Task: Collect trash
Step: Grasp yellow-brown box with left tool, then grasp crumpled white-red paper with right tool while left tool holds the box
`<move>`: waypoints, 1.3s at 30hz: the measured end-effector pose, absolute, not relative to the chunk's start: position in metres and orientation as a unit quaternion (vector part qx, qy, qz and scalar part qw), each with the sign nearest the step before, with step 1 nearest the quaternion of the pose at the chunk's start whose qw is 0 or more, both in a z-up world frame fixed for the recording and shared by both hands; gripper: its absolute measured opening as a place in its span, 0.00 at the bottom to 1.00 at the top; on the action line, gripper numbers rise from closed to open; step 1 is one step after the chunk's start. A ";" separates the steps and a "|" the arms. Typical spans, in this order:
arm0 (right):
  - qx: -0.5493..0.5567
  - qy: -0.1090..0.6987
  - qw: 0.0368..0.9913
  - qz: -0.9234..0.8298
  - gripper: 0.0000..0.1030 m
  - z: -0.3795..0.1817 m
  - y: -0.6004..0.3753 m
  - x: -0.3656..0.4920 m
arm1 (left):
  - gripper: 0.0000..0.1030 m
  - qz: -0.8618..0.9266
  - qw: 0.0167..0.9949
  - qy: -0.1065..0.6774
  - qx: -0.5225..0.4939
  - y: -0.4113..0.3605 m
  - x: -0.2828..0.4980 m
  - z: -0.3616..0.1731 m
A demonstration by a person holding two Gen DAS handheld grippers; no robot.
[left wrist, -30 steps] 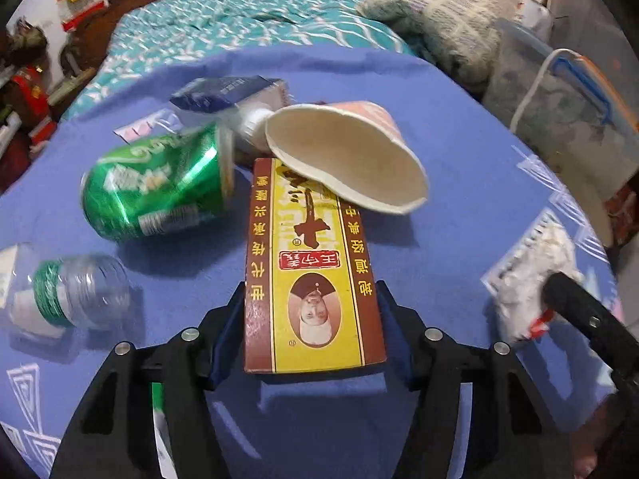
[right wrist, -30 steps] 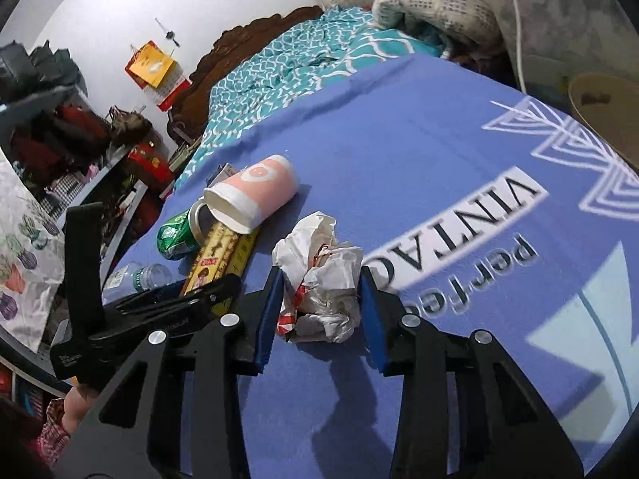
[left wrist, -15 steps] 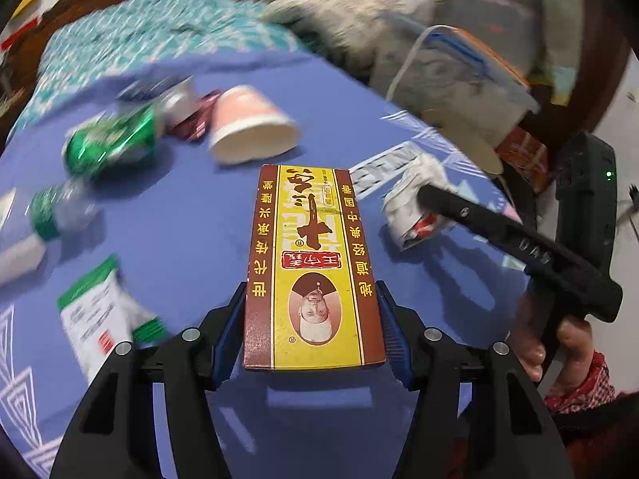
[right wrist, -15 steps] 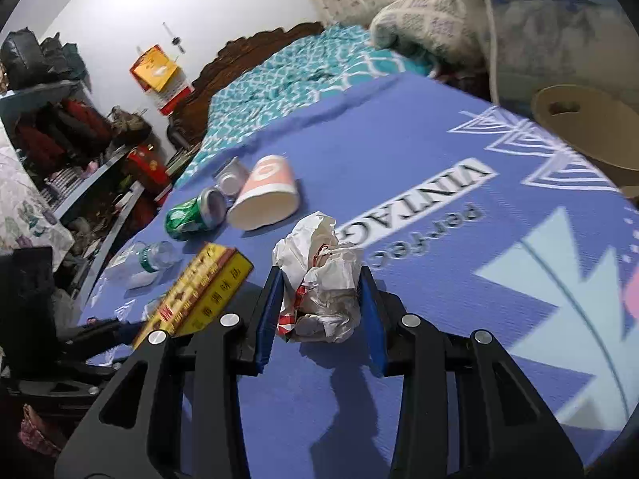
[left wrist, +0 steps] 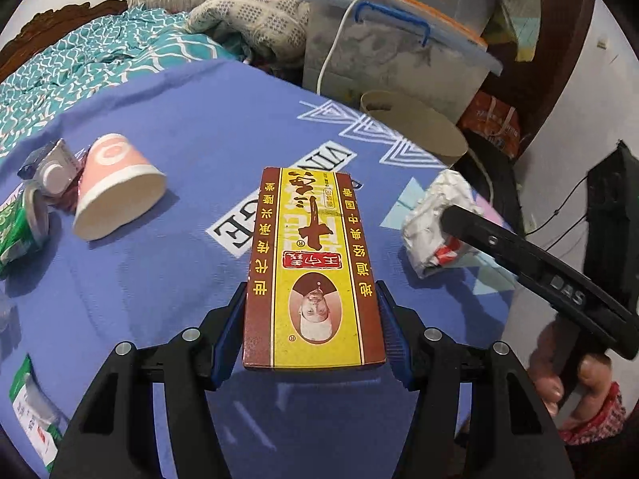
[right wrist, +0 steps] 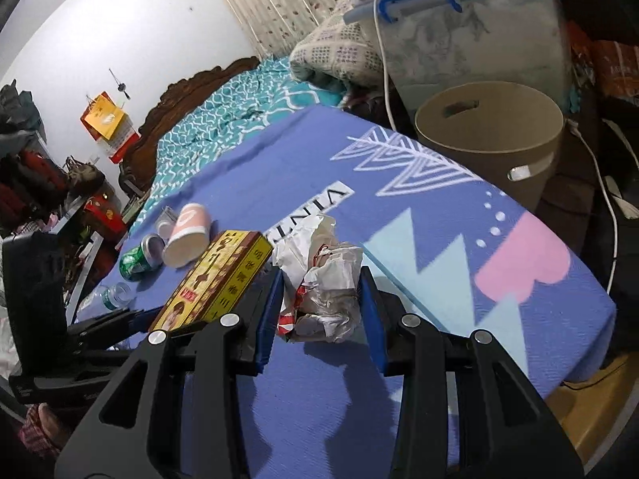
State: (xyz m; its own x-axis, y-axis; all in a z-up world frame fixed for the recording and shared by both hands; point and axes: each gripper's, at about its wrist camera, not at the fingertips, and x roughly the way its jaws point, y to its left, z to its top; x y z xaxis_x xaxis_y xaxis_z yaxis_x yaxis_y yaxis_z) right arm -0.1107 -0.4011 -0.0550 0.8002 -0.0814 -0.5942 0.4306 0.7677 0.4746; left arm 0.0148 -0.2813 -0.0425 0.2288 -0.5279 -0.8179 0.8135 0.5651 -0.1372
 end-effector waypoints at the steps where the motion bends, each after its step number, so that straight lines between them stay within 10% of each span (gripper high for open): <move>1: 0.308 0.286 0.896 -0.143 0.39 -0.057 -0.401 -0.111 | 0.56 -0.431 0.768 0.443 0.169 -0.285 0.014 -0.046; 21: 0.299 0.305 0.892 -0.148 0.68 -0.068 -0.385 -0.104 | 0.65 -0.380 0.788 0.447 0.187 -0.274 0.019 -0.058; 39: 0.266 0.312 0.898 -0.159 0.71 -0.073 -0.377 -0.103 | 0.70 -0.368 0.792 0.449 0.191 -0.274 0.021 -0.063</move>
State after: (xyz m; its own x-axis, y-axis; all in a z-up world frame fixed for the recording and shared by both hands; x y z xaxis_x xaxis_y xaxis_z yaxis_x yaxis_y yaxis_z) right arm -0.1029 -0.3770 -0.0726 0.7555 -0.1194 -0.6442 0.4507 0.8083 0.3788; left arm 0.0205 -0.2737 -0.0626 0.3269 -0.4110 -0.8510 0.7540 0.6563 -0.0274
